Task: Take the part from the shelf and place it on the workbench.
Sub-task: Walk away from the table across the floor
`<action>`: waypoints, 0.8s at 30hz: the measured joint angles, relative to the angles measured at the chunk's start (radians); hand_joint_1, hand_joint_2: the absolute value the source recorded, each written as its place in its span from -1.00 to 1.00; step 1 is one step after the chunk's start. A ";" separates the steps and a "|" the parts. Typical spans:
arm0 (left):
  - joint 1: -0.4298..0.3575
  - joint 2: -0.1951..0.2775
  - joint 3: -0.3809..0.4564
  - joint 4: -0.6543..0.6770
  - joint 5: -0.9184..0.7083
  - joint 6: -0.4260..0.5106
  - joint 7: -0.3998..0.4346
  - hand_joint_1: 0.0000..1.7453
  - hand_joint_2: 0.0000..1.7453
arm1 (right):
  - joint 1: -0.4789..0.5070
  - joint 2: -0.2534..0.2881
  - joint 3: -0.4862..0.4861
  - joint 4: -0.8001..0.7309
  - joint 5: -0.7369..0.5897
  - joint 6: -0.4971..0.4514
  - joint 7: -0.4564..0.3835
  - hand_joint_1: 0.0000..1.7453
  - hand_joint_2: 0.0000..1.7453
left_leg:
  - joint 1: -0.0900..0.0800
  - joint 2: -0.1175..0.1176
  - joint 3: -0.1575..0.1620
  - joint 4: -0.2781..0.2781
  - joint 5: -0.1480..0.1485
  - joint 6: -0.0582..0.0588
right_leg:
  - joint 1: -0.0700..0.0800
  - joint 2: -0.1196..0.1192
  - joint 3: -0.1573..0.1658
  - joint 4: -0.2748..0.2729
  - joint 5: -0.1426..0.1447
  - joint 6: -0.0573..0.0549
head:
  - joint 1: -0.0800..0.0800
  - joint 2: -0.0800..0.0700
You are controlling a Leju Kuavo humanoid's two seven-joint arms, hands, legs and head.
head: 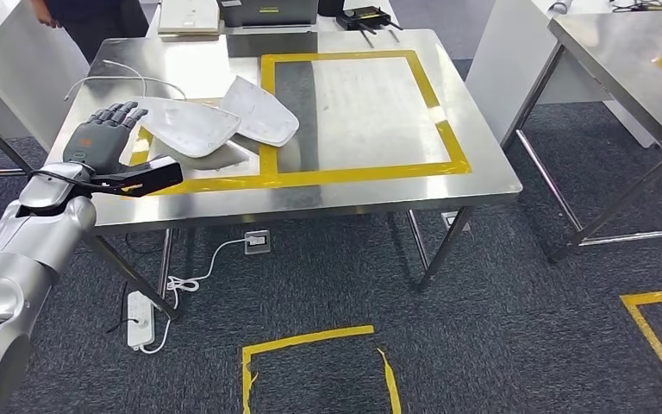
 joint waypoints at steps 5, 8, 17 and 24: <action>0.000 0.009 0.000 -0.001 0.000 0.000 0.000 -1.00 -1.00 | -0.005 -0.002 0.000 -0.001 0.000 -0.002 -0.001 -1.00 -1.00 | 0.005 0.006 -0.009 -0.026 0.053 -0.030 | 0.017 0.001 0.106 -0.185 -0.005 -0.024 | 0.005 0.000; 0.000 0.017 0.000 0.001 0.000 -0.001 -0.001 -1.00 -1.00 | -0.006 -0.001 0.000 -0.001 0.000 -0.002 0.000 -1.00 -1.00 | 0.004 0.003 -0.029 0.011 -0.014 -0.039 | 0.010 -0.004 0.085 -0.209 0.044 -0.039 | 0.003 0.000; -0.003 0.022 0.001 -0.001 0.000 -0.004 -0.001 -1.00 -1.00 | -0.004 0.003 0.000 -0.001 0.001 -0.002 0.000 -1.00 -1.00 | -0.003 0.001 0.139 0.044 -0.116 -0.043 | 0.011 -0.009 -0.057 -0.181 0.147 -0.027 | -0.006 0.000; -0.009 0.017 0.001 -0.005 -0.001 -0.015 0.002 -1.00 -1.00 | 0.002 0.004 0.000 0.000 0.003 -0.003 0.001 -1.00 -1.00 | -0.002 0.006 0.128 -0.025 -0.085 0.008 | 0.002 0.000 -0.101 -0.092 0.061 0.019 | -0.004 0.000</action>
